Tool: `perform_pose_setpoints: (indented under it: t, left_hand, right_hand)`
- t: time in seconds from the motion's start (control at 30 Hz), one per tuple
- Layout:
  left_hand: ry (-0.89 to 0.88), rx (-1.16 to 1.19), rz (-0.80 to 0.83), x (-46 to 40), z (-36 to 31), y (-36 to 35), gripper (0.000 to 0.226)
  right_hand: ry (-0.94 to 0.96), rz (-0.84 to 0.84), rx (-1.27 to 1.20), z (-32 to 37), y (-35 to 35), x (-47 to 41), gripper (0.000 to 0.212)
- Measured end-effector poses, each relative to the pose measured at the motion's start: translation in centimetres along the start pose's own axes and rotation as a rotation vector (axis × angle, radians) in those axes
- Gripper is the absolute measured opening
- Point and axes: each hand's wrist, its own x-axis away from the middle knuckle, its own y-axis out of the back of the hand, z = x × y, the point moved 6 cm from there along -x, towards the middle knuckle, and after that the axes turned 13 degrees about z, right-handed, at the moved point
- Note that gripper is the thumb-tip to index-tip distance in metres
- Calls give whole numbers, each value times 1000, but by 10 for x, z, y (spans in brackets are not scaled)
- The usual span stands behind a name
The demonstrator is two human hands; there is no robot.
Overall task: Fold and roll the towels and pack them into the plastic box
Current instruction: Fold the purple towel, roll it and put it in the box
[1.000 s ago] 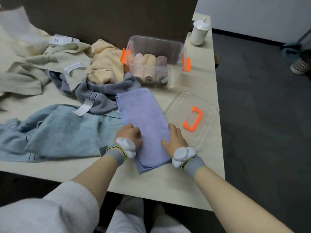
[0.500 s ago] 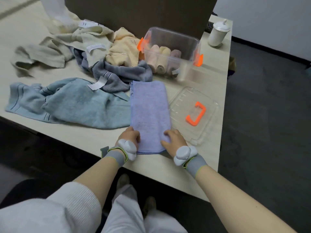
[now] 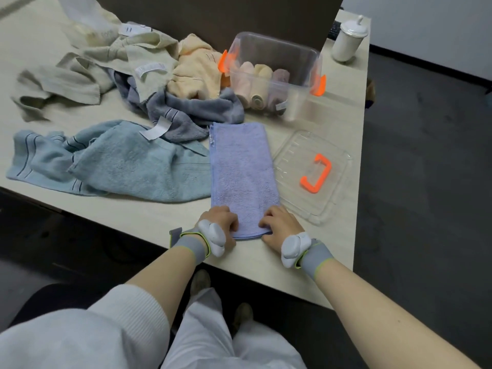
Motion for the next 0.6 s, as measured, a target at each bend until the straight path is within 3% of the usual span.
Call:
perform_pose_setpoints:
  t: [0.17,0.4,0.6]
  left_hand:
    - [-15,29,12,-4,2,5,24]
    - [44,60,111,-10,5,12,30]
    - [30,137,2,-13,11,21,13]
  right_hand:
    - [-49,-4,35,2,5,-8,27]
    - [-161,192,35,1,15,-18,33]
    - [-197,129,-11,-4,18,-25,19]
